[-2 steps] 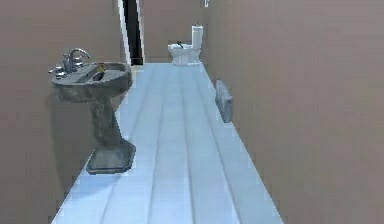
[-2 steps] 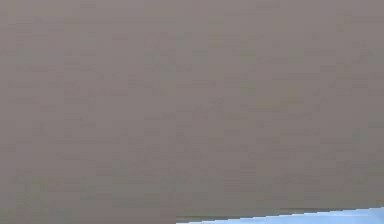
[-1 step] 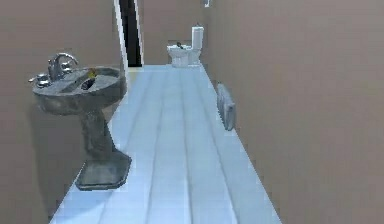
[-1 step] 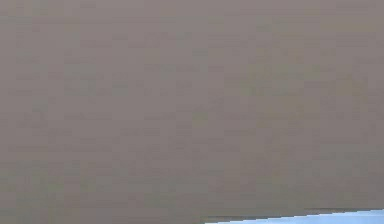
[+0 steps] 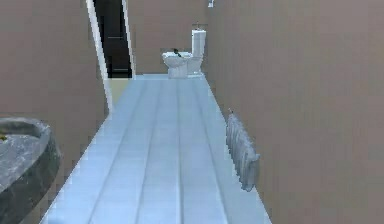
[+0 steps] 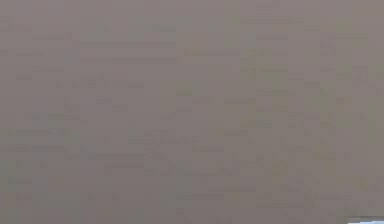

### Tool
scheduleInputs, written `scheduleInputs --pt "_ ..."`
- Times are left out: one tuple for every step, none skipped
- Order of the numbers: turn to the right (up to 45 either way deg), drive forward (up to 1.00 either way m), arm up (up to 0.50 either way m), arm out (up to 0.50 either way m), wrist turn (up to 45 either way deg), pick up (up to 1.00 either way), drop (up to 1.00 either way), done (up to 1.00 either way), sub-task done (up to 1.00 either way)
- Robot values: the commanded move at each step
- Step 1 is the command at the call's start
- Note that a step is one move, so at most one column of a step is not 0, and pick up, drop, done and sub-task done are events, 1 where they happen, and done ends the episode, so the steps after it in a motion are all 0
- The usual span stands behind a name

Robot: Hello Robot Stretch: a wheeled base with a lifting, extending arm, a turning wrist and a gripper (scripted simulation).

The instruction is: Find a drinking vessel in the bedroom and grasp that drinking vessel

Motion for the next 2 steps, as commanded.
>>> scheduleInputs --pt "0.0 1.0 0.0 0.0 0.0 0.0 0.0 0.0 0.0" --pt "-3.0 0.0 0.0 0.0 0.0 0.0 0.0 0.0 0.0"
